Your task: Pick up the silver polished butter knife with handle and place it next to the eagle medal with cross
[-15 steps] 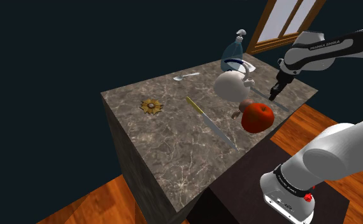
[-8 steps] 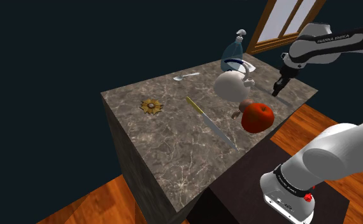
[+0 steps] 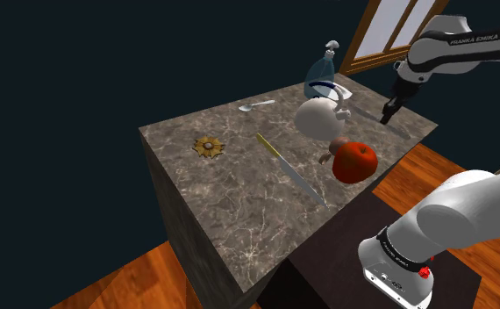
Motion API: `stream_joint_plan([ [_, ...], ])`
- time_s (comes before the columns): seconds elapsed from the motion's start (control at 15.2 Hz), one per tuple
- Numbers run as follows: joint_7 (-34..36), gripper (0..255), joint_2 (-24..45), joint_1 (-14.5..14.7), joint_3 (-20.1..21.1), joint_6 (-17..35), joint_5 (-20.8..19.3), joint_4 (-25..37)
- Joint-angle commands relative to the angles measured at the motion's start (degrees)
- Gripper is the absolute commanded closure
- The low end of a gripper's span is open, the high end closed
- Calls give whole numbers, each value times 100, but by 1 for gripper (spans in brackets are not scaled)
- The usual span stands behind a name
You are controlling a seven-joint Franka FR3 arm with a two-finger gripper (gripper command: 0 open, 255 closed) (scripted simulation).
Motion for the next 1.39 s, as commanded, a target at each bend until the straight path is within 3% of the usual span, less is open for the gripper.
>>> stream_joint_plan([
  [0.0,3,255,-81,-12,49,-184,0,103],
  [0.2,5,255,-154,-11,112,-425,17,272],
  [0.66,1070,255,-960,133,1036,-628,177,-490],
  [1.32,2524,255,-1521,727,2307,-787,916,-1048],
])
